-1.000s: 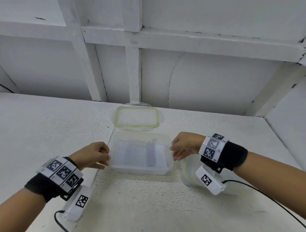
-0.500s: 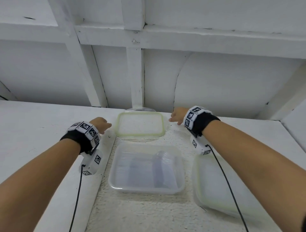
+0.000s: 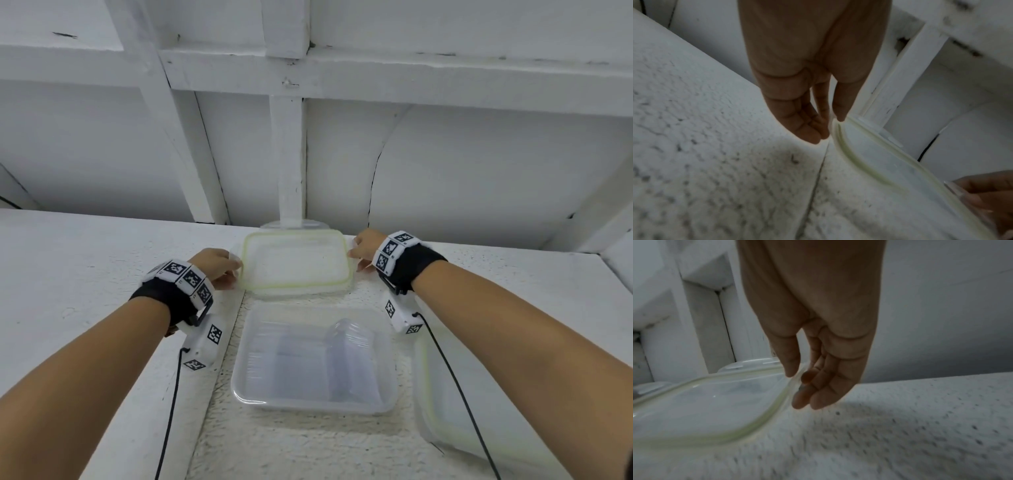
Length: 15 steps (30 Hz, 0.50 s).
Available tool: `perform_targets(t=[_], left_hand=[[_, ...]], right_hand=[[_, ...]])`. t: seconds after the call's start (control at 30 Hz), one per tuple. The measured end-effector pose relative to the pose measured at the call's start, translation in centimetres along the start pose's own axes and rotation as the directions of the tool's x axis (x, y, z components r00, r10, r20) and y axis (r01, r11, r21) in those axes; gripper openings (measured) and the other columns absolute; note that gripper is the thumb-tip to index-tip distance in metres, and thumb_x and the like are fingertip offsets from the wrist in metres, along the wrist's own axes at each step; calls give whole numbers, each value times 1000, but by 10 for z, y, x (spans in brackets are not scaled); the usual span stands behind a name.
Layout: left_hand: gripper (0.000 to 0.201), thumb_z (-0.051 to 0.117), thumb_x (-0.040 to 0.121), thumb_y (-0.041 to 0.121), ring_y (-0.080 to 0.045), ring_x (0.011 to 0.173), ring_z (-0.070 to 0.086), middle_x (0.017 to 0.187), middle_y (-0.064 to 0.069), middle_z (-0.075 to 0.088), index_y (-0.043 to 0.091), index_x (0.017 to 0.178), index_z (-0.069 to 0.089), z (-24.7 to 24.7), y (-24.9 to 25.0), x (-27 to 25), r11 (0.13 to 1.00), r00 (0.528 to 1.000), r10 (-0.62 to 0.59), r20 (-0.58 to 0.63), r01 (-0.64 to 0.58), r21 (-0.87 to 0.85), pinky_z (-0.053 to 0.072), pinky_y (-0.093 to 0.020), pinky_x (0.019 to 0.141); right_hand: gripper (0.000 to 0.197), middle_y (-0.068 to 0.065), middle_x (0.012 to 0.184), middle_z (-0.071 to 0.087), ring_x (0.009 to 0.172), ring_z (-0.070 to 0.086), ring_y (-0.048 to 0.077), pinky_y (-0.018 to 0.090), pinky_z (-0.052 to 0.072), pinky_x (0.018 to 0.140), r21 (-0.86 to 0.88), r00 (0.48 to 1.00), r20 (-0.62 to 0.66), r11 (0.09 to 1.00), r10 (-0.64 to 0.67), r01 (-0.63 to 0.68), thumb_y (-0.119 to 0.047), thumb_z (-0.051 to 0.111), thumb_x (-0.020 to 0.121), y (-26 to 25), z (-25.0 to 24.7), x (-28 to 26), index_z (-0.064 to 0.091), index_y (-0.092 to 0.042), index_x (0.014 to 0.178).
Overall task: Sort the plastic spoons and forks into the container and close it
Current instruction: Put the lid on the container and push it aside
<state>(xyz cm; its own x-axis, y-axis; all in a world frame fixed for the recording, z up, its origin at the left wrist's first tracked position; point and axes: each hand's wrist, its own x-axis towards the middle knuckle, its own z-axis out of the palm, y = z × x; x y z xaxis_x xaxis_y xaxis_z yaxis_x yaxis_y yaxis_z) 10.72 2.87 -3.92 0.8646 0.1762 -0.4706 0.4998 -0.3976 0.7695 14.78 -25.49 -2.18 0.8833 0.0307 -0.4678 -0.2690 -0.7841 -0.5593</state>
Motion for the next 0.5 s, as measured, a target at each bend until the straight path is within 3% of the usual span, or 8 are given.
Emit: perform_targets(t=[0.03,0.1,0.17,0.23,0.37,0.5], left_hand=[[17,53,91,1,-21,60,51,70,-12,53,8,76,55,-3,4,-7,999,1000,15,-2,-15,-49,54,-21,50],[19,52,89,-4,-20,62,52,71,-10,54,10,77,54,-11,15,-22,986,996,84,-1,-83,-141,51,-17,47],[17,55,89,-3,-20,66,55,77,-9,58,13,82,56,-23,24,-38,962,985,170,-8,-168,-217,54,-18,53],[14,58,88,1,-20,73,60,84,-9,61,15,89,58,-32,29,-56,938,961,278,-6,-273,-213,56,-20,62],[19,61,86,1,-12,80,64,89,-1,66,19,92,60,-34,27,-88,860,864,503,-11,-502,-94,55,-24,77],[25,71,81,9,-1,73,64,75,15,69,33,80,67,-19,9,-111,808,813,582,-26,-582,-90,56,-21,76]], right_hand=[[22,12,75,55,61,59,19,31,50,58,53,1000,17,999,0,-1,-9,52,93,-5,-4,-4,46,-10,73],[10,11,81,59,64,59,16,30,51,63,122,999,-28,992,-36,39,-7,52,93,-14,-20,-18,52,-8,83],[5,5,87,61,69,59,13,28,50,65,155,991,-93,982,-96,110,-15,52,94,-20,-41,-40,54,-11,94],[16,2,94,61,75,59,14,26,48,65,226,986,-91,961,-140,157,-29,48,96,-20,-58,-63,54,-16,104],[20,11,90,57,73,62,23,28,55,61,491,993,0,865,-122,106,-26,39,100,-3,-63,-115,55,-15,100],[19,11,80,56,72,64,25,26,57,59,710,998,-18,702,-59,54,-23,50,97,25,-48,-147,58,-6,94]])
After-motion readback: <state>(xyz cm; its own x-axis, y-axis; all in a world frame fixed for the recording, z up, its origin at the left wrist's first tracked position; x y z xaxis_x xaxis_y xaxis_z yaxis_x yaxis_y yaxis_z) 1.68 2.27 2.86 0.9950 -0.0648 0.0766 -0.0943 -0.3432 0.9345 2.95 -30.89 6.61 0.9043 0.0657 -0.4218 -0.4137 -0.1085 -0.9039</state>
